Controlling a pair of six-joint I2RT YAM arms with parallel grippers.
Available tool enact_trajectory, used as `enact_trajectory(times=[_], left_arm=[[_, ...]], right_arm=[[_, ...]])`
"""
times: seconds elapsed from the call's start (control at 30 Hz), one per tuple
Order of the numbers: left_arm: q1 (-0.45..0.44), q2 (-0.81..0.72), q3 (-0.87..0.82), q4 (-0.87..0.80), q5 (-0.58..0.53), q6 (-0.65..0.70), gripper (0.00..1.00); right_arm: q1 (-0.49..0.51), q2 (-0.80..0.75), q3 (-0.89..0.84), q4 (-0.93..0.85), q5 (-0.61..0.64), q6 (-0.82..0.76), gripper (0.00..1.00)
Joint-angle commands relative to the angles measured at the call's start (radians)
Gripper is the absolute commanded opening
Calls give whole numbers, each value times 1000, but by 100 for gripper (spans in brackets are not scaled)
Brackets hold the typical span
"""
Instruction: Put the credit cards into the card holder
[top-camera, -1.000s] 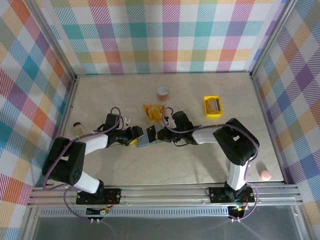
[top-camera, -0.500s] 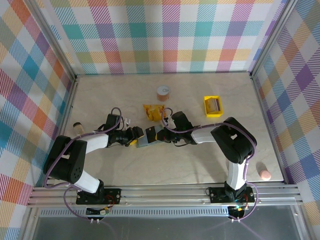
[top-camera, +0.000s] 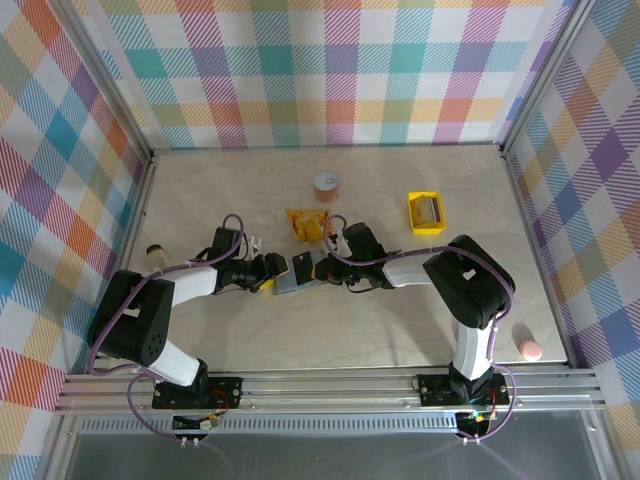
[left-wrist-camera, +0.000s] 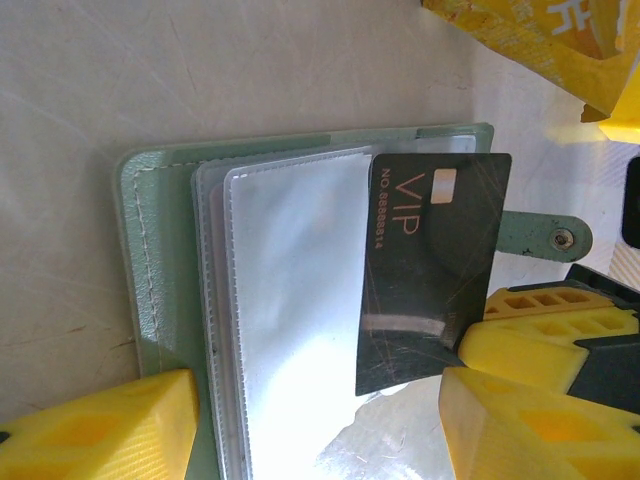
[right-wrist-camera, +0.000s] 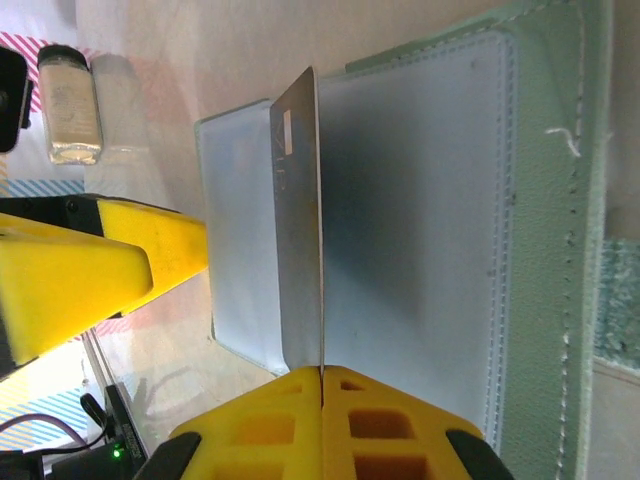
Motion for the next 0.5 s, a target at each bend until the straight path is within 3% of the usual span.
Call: enact_trajectory(times=[0.0,0.47], left_arm=[[9,12,18,-20,-7,17,65],[9,18,19,-20,-5,17,65]], right_arm=[[7,-34,-16,-32,41,11,0],[8,22,21,-40,-48,-4,0]])
